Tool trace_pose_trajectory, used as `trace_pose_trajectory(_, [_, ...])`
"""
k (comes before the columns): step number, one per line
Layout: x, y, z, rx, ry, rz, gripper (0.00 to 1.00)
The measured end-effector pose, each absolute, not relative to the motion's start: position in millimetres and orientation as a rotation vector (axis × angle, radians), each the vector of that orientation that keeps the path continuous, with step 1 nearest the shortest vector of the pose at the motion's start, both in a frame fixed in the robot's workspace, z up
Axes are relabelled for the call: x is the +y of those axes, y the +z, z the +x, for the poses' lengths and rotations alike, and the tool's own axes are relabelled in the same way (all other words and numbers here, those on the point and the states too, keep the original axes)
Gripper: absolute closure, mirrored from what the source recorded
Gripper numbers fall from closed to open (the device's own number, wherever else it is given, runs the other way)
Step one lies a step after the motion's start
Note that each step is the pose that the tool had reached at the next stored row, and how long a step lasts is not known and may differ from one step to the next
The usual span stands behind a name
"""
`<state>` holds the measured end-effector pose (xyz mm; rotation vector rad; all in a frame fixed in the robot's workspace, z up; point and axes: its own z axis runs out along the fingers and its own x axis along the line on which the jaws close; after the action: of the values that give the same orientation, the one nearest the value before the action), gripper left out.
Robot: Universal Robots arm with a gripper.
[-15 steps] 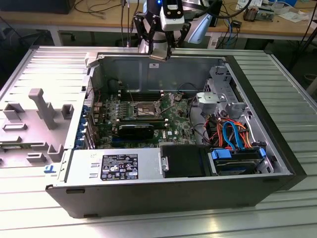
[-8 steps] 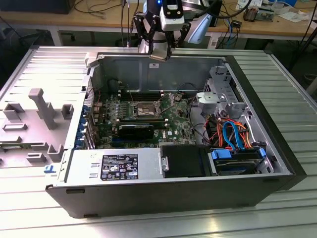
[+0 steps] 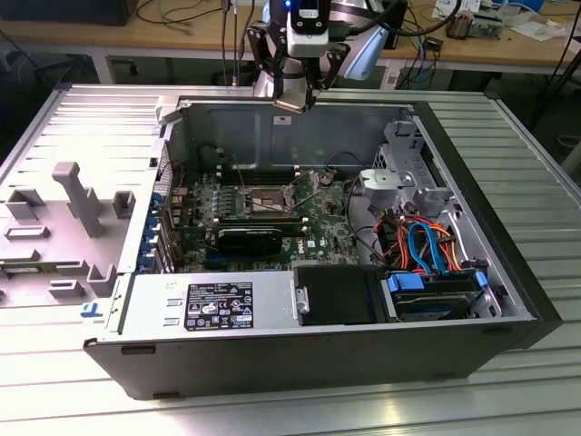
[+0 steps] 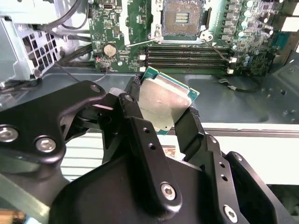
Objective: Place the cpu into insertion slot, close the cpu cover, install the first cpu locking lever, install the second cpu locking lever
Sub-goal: 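Place the cpu into insertion slot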
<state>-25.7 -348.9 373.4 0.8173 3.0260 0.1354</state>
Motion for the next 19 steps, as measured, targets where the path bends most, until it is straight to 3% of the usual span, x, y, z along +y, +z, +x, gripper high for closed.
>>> trace_pose_trajectory(19, [-348.9, 373.2, -25.7, 3.007, 0.135, 0.879, 0.45])
